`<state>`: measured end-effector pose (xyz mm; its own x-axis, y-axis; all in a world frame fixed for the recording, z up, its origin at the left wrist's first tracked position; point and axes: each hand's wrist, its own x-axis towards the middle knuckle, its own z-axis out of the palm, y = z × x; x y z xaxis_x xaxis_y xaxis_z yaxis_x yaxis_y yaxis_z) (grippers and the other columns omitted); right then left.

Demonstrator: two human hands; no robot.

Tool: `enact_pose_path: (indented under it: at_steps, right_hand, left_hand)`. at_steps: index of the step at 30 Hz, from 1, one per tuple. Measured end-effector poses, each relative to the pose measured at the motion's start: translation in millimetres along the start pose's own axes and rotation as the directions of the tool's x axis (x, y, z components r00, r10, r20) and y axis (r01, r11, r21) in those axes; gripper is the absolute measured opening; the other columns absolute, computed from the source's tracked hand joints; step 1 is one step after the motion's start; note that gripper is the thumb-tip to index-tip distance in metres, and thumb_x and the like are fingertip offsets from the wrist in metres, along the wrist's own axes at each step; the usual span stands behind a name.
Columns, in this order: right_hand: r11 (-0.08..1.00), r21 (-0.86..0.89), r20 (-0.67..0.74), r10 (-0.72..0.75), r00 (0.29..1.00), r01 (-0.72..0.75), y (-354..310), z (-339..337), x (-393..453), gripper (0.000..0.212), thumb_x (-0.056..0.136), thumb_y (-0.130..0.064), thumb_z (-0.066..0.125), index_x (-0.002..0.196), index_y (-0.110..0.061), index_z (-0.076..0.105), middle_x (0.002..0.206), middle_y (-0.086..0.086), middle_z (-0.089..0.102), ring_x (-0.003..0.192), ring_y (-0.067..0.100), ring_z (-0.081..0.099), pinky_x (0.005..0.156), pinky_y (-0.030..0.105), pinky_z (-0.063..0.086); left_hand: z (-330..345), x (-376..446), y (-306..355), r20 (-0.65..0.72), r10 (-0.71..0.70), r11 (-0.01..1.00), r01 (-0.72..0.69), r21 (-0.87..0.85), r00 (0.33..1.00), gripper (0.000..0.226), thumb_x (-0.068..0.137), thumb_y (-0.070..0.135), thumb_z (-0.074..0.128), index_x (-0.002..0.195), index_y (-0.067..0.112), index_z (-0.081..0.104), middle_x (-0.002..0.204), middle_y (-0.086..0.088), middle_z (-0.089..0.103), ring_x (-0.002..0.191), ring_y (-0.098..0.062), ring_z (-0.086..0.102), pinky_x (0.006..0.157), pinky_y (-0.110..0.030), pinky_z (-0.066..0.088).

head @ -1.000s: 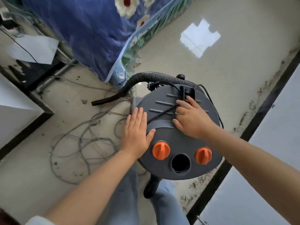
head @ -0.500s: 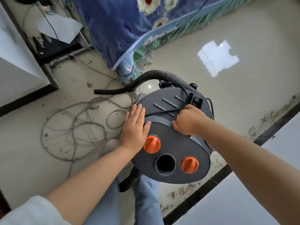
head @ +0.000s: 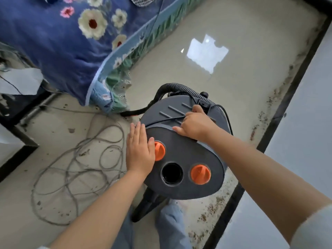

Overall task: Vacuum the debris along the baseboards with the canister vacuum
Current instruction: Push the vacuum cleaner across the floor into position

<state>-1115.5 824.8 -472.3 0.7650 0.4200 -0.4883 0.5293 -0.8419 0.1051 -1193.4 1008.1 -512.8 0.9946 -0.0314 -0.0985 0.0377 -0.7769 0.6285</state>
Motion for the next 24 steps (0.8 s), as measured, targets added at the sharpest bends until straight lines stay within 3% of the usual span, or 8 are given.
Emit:
enact_pose_path:
  at_steps: [3, 5, 6, 8, 11, 16, 20, 24]
  right_hand:
    - [0.989, -0.009, -0.179, 0.145, 0.973, -0.149, 9, -4, 2, 0.059, 0.095, -0.05, 0.031, 0.081, -0.01, 0.072, 0.08, 0.003, 0.068, 0.095, 0.023, 0.056, 0.098, 0.038, 0.019]
    - [0.925, 0.222, -0.466, 0.378, 0.8, -0.308, 3, 9, -12, 0.048, 0.086, -0.042, 0.041, 0.072, -0.006, 0.069, 0.075, 0.008, 0.067, 0.082, 0.028, 0.064, 0.091, 0.04, 0.034]
    - [0.868, 0.366, -0.518, 0.49, 0.701, -0.336, -6, 19, -24, 0.043, 0.084, -0.038, 0.043, 0.078, -0.004, 0.069, 0.083, 0.012, 0.068, 0.085, 0.032, 0.065, 0.09, 0.043, 0.041]
    - [0.721, 0.565, -0.417, 0.669, 0.615, -0.401, -36, 45, -54, 0.047, 0.085, -0.037, 0.042, 0.102, 0.0, 0.066, 0.109, 0.02, 0.063, 0.103, 0.04, 0.06, 0.088, 0.054, 0.044]
    - [0.487, 0.69, -0.173, 0.83, 0.531, -0.536, -87, 70, -83, 0.061, 0.087, -0.043, 0.035, 0.125, 0.0, 0.054, 0.133, 0.025, 0.049, 0.124, 0.043, 0.044, 0.096, 0.064, 0.034]
    - [0.428, 0.627, -0.309, 0.904, 0.297, -0.651, -95, 86, -64, 0.049, 0.081, -0.042, 0.044, 0.121, -0.014, 0.046, 0.125, 0.019, 0.057, 0.12, 0.03, 0.038, 0.1, 0.051, 0.023]
    - [0.478, 0.588, -0.409, 0.872, 0.27, -0.652, -83, 95, -61, 0.046, 0.082, -0.04, 0.046, 0.12, -0.015, 0.047, 0.126, 0.009, 0.043, 0.117, 0.028, 0.04, 0.098, 0.049, 0.024]
    - [0.489, 0.579, -0.476, 0.852, 0.216, -0.653, -53, 96, -44, 0.044, 0.083, -0.039, 0.045, 0.121, -0.016, 0.047, 0.125, 0.007, 0.041, 0.115, 0.027, 0.042, 0.096, 0.048, 0.028]
  left_hand:
    - [-1, 23, 3, 0.037, 0.17, 0.981, -0.173, 0.091, 0.985, 0.071, 0.088, 0.039, 0.021, 0.138, -0.011, 0.033, 0.147, -0.025, 0.029, 0.139, -0.032, 0.016, 0.112, -0.029, 0.002]
    - [2, 29, 1, 0.116, 0.342, 0.913, -0.359, 0.195, 0.933, 0.064, 0.088, 0.033, 0.035, 0.132, -0.012, 0.043, 0.139, -0.028, 0.042, 0.133, -0.039, 0.032, 0.109, -0.036, 0.011]
    - [3, 30, 0, 0.136, 0.41, 0.872, -0.431, 0.232, 0.902, 0.062, 0.087, 0.033, 0.039, 0.129, -0.011, 0.046, 0.136, -0.027, 0.046, 0.131, -0.038, 0.035, 0.108, -0.038, 0.014]
    - [3, 34, -1, 0.159, 0.512, 0.802, -0.537, 0.263, 0.844, 0.058, 0.085, 0.03, 0.041, 0.127, -0.009, 0.05, 0.132, -0.025, 0.051, 0.128, -0.037, 0.038, 0.108, -0.039, 0.016]
    - [0, 38, -4, 0.208, 0.649, 0.686, -0.681, 0.258, 0.732, 0.052, 0.086, 0.024, 0.038, 0.13, -0.003, 0.042, 0.132, -0.024, 0.052, 0.129, -0.035, 0.036, 0.112, -0.036, 0.013]
    - [0, 55, -3, 0.239, 0.748, 0.589, -0.785, 0.191, 0.619, 0.043, 0.092, 0.021, 0.032, 0.13, 0.0, 0.035, 0.132, -0.023, 0.052, 0.129, -0.03, 0.032, 0.114, -0.035, 0.011]
    - [3, 69, 4, 0.287, 0.776, 0.543, -0.827, 0.148, 0.561, 0.042, 0.098, 0.023, 0.024, 0.128, -0.003, 0.039, 0.131, -0.024, 0.053, 0.128, -0.03, 0.033, 0.114, -0.035, 0.011]
    - [12, 97, 23, 0.336, 0.747, 0.566, -0.814, 0.133, 0.574, 0.059, 0.101, 0.03, 0.013, 0.123, -0.008, 0.053, 0.131, -0.024, 0.053, 0.128, -0.029, 0.033, 0.114, -0.033, 0.011]
